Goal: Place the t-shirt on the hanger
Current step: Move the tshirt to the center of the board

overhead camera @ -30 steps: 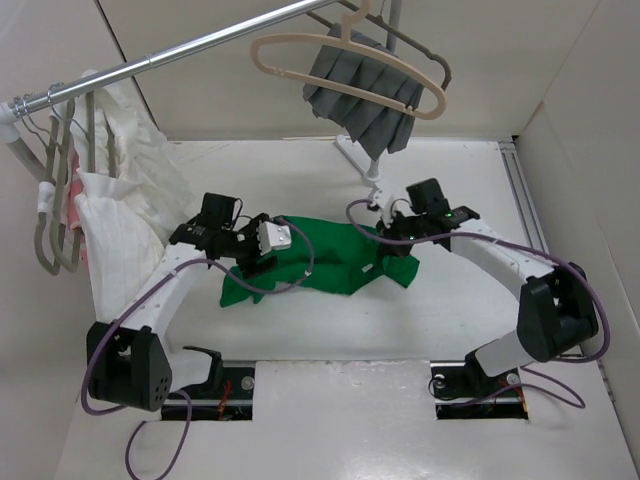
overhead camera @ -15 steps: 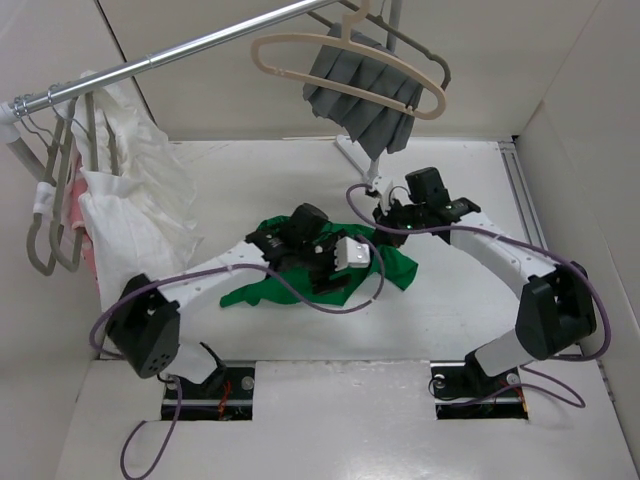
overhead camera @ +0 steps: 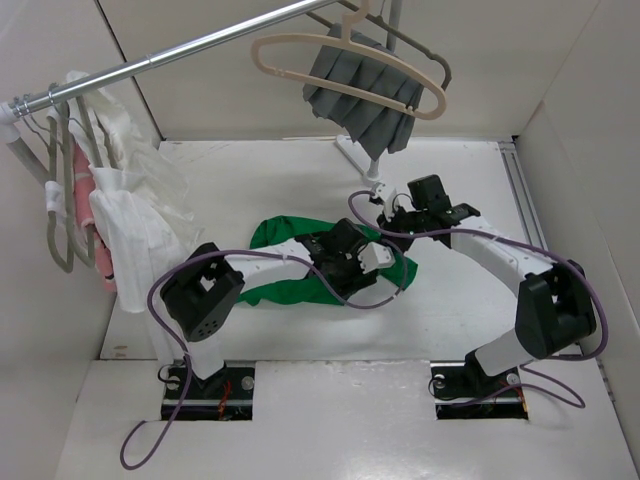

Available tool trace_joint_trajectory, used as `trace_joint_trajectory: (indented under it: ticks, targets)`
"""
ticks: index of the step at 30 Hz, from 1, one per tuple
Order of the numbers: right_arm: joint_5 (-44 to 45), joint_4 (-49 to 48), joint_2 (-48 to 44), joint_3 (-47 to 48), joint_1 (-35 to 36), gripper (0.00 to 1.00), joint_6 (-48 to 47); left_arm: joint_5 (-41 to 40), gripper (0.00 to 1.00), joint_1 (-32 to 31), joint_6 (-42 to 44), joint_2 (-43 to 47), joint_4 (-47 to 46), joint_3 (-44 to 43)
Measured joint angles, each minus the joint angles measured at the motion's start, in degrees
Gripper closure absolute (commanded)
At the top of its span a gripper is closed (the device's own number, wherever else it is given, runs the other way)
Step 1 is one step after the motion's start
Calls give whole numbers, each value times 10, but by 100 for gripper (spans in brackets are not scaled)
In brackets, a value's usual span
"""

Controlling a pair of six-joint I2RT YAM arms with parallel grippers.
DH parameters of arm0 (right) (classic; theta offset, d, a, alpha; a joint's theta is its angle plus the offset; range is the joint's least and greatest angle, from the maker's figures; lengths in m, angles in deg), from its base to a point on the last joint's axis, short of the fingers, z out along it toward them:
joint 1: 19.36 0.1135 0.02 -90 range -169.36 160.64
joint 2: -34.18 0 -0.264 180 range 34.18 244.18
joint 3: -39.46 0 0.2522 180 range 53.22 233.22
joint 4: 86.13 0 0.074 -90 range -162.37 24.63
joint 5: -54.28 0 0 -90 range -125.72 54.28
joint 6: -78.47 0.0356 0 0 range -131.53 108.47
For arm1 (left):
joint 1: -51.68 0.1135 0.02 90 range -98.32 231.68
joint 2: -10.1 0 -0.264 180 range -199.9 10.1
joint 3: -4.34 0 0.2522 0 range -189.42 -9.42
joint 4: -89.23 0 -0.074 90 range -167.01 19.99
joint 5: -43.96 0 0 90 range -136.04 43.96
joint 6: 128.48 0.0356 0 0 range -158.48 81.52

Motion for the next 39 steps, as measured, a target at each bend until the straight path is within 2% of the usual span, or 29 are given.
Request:
trace_joint_trajectory:
  ticks: [8, 15, 17, 18, 19, 20, 23, 24, 30, 31, 32, 35, 37, 39]
  targets:
    - [-2, -3, 0, -11, -1, 100, -9, -26, 49, 15, -6, 0, -5, 5]
    - [-5, -5, 0, -11, -4, 100, -14, -27, 44, 15, -3, 0, 4, 35]
    - [-5, -5, 0, -11, -6, 100, -15, -26, 65, 15, -3, 4, 1, 43]
    - [-5, -5, 0, -11, -7, 100, -16, -26, 85, 15, -2, 8, -1, 49]
    - [-5, -5, 0, -11, -7, 100, -17, -26, 86, 15, -3, 13, -1, 54]
    - [-5, -4, 0, -11, -7, 100, -17, -28, 94, 15, 2, 18, -1, 59]
    - [-5, -3, 0, -11, -9, 100, -21, -30, 95, 14, 8, 31, 10, 62]
    - [-4, -2, 0, -11, -9, 100, -23, -30, 100, 14, 8, 37, 17, 62]
    - [3, 4, 0, -17, -33, 100, -35, -19, 98, 16, 13, 106, 55, 54]
    - [6, 4, 0, -21, -38, 100, -37, -12, 96, 18, 16, 124, 62, 54]
    - [10, 5, 0, -26, -42, 100, -39, -6, 86, 20, 19, 144, 68, 54]
    - [20, 9, -1, -37, -47, 100, -44, 15, 79, 30, 26, 197, 76, 55]
    - [22, 13, -6, -41, -47, 100, -45, 24, 79, 36, 29, 221, 75, 61]
    - [24, 15, -10, -42, -44, 100, -46, 30, 84, 39, 34, 228, 71, 71]
